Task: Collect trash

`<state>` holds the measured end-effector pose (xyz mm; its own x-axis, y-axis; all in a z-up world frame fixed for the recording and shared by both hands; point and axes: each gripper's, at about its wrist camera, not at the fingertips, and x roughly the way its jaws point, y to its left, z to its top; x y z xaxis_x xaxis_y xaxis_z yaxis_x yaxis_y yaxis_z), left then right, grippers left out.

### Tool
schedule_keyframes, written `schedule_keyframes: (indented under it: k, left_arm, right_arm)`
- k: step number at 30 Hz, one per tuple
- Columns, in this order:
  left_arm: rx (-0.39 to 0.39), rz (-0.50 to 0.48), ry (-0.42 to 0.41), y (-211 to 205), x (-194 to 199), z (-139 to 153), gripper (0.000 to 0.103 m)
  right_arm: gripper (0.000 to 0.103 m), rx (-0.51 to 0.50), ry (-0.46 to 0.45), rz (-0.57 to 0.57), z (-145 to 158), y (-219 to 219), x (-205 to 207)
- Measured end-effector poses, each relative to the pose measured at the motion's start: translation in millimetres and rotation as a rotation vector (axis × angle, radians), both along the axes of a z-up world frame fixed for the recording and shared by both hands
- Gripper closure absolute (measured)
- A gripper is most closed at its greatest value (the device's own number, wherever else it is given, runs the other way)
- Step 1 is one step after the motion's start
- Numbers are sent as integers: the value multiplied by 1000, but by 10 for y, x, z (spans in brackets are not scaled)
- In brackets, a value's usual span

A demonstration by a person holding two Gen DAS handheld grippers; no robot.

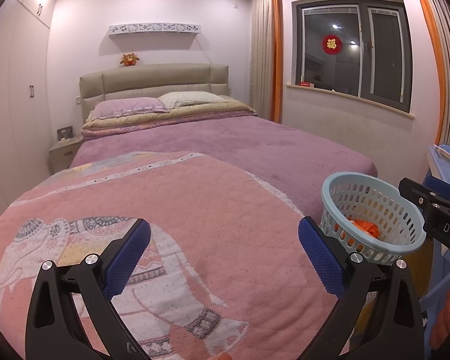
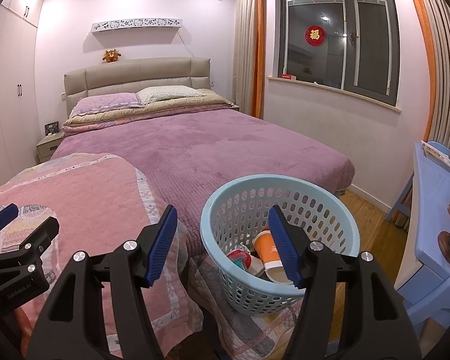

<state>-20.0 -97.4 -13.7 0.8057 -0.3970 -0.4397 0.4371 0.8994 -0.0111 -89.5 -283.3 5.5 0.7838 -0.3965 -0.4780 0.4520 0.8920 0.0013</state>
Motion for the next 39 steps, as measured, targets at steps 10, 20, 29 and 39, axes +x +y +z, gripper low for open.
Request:
schedule_keyframes:
  k: [10, 20, 29, 39]
  left_arm:
    - [-5, 6, 5, 22, 18, 10, 7]
    - [4, 7, -10, -3, -5, 32, 7]
    - [-5, 31, 7, 113, -81, 189, 7]
    - [7, 84, -17, 327, -130, 349, 8]
  right_arm:
    - [43, 0, 0, 0, -1, -7, 3]
    - [43, -3, 0, 4, 6, 3, 1]
    - [44, -19, 0, 13, 56, 102, -18]
    - [44, -23, -2, 30, 131, 201, 2]
